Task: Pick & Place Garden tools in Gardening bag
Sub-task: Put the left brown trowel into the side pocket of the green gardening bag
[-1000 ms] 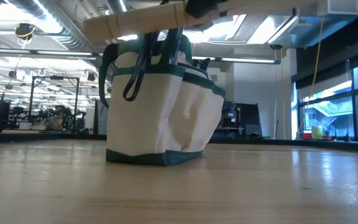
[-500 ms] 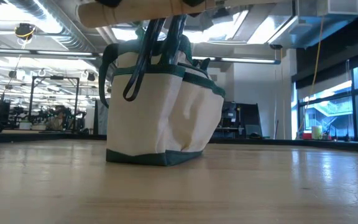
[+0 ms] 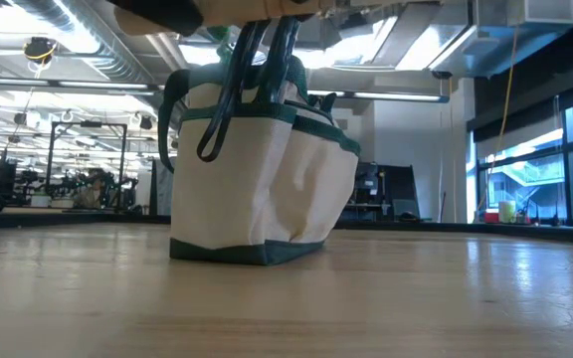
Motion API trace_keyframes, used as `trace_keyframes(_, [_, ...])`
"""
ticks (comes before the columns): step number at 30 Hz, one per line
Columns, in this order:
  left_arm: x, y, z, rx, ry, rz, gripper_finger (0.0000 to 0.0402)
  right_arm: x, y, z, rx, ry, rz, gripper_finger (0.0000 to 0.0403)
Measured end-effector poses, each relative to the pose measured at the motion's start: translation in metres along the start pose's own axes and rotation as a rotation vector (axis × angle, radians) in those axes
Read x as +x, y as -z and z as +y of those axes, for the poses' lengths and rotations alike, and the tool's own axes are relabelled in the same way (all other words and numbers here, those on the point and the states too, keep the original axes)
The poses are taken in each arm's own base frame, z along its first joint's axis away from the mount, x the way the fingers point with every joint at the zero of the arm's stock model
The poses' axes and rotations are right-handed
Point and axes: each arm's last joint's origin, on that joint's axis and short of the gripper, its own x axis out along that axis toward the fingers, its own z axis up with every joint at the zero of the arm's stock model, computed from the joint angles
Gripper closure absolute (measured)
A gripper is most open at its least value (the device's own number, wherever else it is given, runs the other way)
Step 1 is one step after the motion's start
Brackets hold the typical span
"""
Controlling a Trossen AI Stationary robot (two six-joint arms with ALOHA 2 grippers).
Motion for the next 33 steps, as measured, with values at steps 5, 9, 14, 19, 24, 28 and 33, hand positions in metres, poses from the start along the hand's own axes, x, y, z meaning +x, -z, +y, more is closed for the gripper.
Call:
trace_keyframes(5, [0.003, 0.0, 0.001, -0.017, 0.011, 0.014, 0.0199, 0.0, -0.001, 0.001, 0.0, -0.006, -0.01, 0.0335])
trace_keyframes(9, [0.003, 0.0, 0.001, -0.021, 0.01, 0.014, 0.0199, 0.0, -0.001, 0.001, 0.001, -0.007, -0.011, 0.0335])
trace_keyframes(14, [0.003, 0.0, 0.001, -0.028, 0.01, 0.015, 0.0201, 0.0, -0.001, 0.001, 0.0, -0.007, -0.011, 0.0335])
trace_keyframes(19, [0.009, -0.001, 0.004, -0.077, 0.044, 0.052, 0.0231, -0.003, -0.004, 0.001, -0.007, -0.009, -0.025, 0.0335])
trace_keyframes(24, [0.014, -0.002, 0.006, -0.093, 0.07, 0.081, 0.03, -0.006, -0.008, 0.0, -0.013, -0.003, -0.049, 0.0335])
trace_keyframes(28, [0.013, -0.002, 0.006, -0.086, 0.073, 0.081, 0.0359, -0.006, -0.008, 0.001, -0.029, -0.004, -0.046, 0.0335])
trace_keyframes(33, [0.013, -0.002, 0.006, -0.095, 0.076, 0.083, 0.0358, -0.006, -0.007, 0.001, -0.031, -0.007, -0.042, 0.0335])
